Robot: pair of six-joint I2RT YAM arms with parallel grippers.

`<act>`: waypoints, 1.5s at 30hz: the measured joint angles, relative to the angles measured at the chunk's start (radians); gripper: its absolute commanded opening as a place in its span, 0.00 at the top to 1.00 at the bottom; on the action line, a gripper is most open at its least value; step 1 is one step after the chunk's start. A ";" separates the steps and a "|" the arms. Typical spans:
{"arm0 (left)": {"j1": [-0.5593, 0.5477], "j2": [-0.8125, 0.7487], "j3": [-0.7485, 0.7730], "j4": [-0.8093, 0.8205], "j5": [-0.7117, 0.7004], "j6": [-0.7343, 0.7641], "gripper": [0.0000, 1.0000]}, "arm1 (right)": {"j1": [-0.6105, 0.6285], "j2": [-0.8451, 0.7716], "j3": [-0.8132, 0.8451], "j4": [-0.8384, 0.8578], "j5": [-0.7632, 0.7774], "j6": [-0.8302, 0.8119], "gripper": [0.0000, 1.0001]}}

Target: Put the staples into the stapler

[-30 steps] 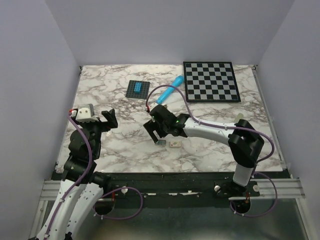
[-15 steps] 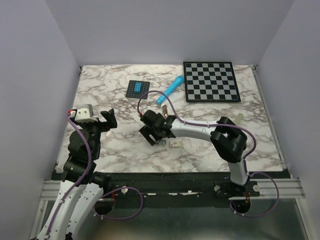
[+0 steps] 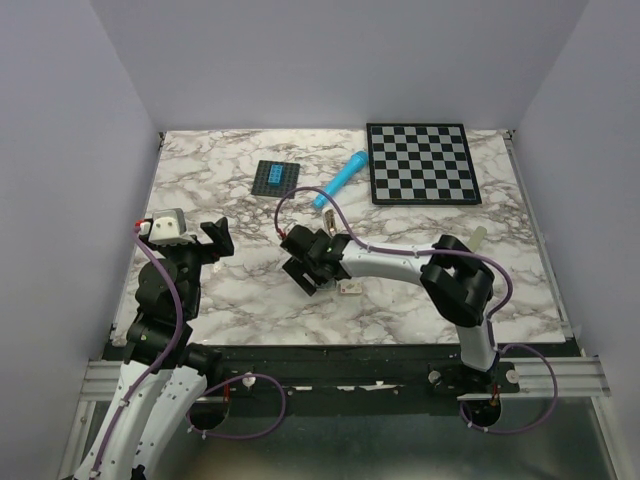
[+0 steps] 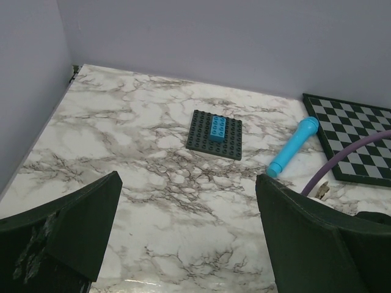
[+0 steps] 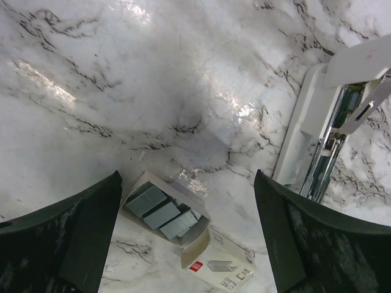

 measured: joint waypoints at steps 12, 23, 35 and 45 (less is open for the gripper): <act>0.001 0.000 0.000 0.000 0.001 -0.007 0.01 | 0.000 -0.071 -0.071 -0.032 0.030 -0.011 0.04; 0.002 0.002 0.000 0.000 0.008 -0.011 0.01 | -0.004 -0.232 -0.121 -0.043 0.019 0.071 0.15; 0.003 0.002 0.000 0.000 0.008 -0.012 0.01 | -0.078 -0.229 -0.121 -0.046 -0.108 0.139 0.53; 0.006 0.002 -0.001 0.000 0.019 -0.013 0.01 | -0.097 -0.158 -0.120 -0.060 -0.194 0.149 0.64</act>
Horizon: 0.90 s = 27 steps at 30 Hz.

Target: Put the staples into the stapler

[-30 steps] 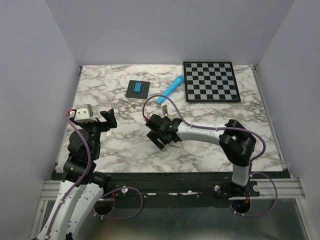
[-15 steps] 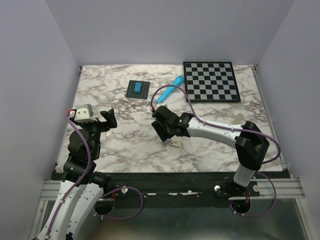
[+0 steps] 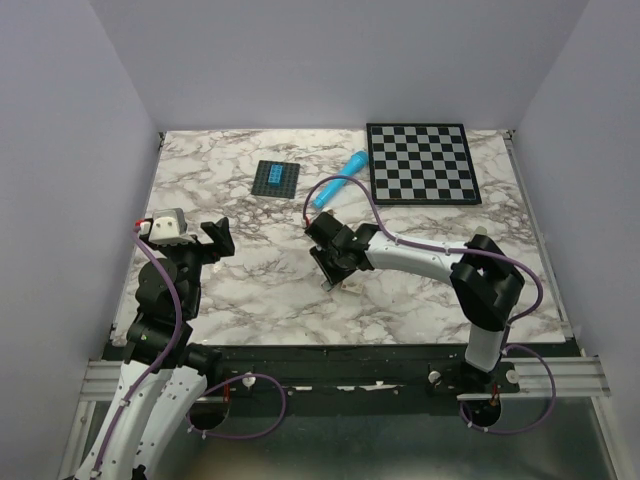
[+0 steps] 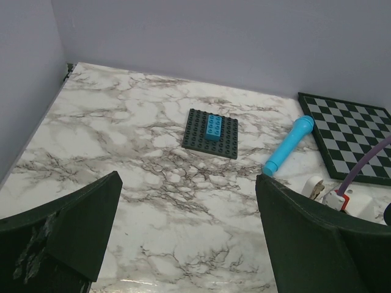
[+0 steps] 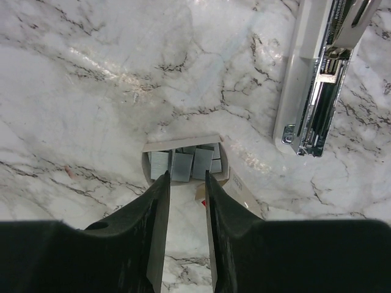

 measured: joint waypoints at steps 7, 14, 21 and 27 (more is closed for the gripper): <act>0.001 0.000 0.000 0.000 0.007 0.000 0.01 | 0.000 0.002 0.011 -0.003 -0.055 -0.003 0.68; 0.001 0.000 0.000 0.000 0.008 -0.001 0.01 | 0.000 0.021 0.022 -0.004 -0.092 -0.008 0.71; 0.001 0.000 0.000 0.000 0.009 -0.001 0.01 | 0.000 0.030 0.033 -0.004 -0.105 -0.010 0.72; 0.001 0.000 0.000 0.000 0.010 -0.001 0.01 | 0.000 0.046 0.043 -0.003 -0.107 -0.009 0.75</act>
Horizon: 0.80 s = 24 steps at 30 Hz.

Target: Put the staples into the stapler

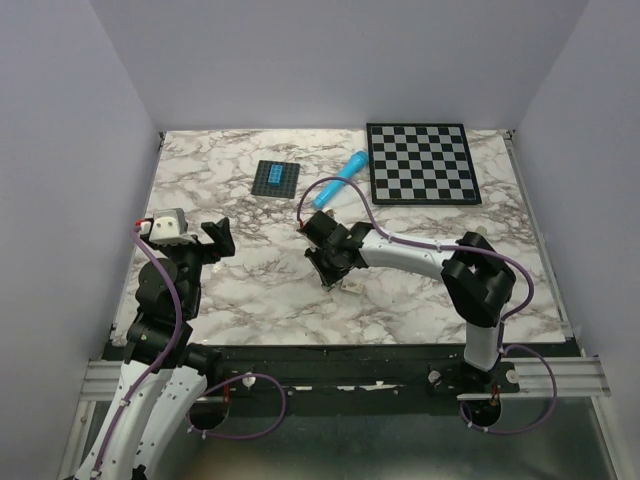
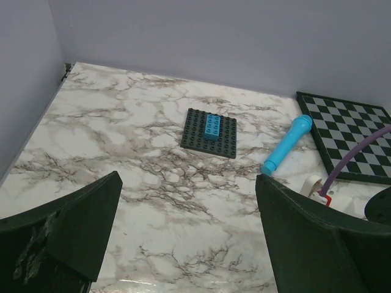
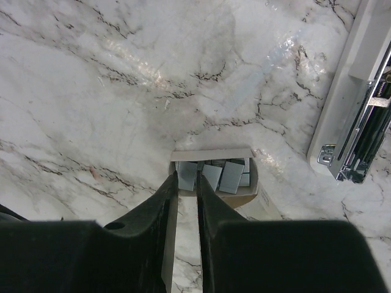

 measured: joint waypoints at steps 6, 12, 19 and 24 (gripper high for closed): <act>0.000 0.000 0.000 0.000 0.001 0.000 0.01 | 0.000 0.021 0.002 0.000 0.000 0.000 0.75; 0.000 0.000 0.000 0.000 0.001 0.000 0.01 | 0.001 0.026 0.003 0.000 -0.001 0.000 0.75; 0.000 0.000 0.000 0.000 0.002 0.000 0.01 | 0.006 0.032 0.016 -0.004 0.000 0.000 0.75; 0.000 0.000 0.000 0.000 0.002 0.000 0.01 | 0.016 0.039 0.026 -0.012 0.000 0.002 0.75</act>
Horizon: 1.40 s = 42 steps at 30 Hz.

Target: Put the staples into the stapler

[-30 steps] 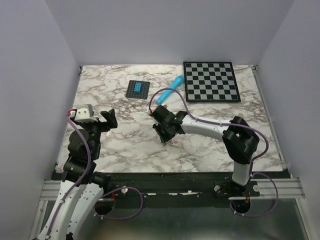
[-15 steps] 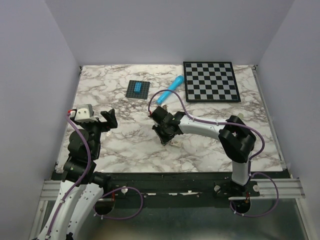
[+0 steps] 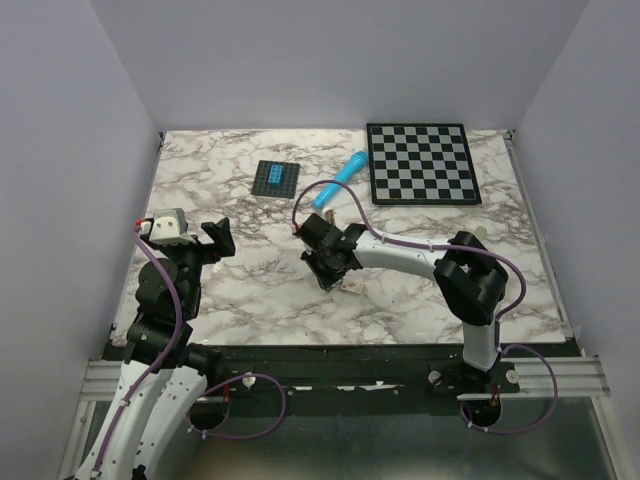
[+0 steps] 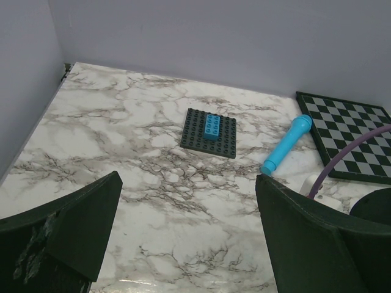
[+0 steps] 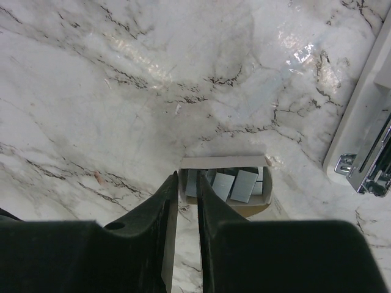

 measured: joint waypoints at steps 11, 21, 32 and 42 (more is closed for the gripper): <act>0.002 0.000 0.000 0.000 0.001 0.000 0.01 | 0.008 0.011 0.009 -0.008 0.016 0.009 0.75; 0.002 0.000 0.000 0.000 0.003 0.000 0.01 | 0.012 -0.011 0.013 -0.033 0.053 0.009 0.75; 0.002 -0.004 0.000 0.000 0.003 0.000 0.01 | 0.012 -0.008 0.026 -0.047 0.071 0.009 0.75; 0.002 -0.007 0.000 0.000 0.003 -0.001 0.01 | 0.013 0.018 0.026 -0.047 0.063 0.008 0.75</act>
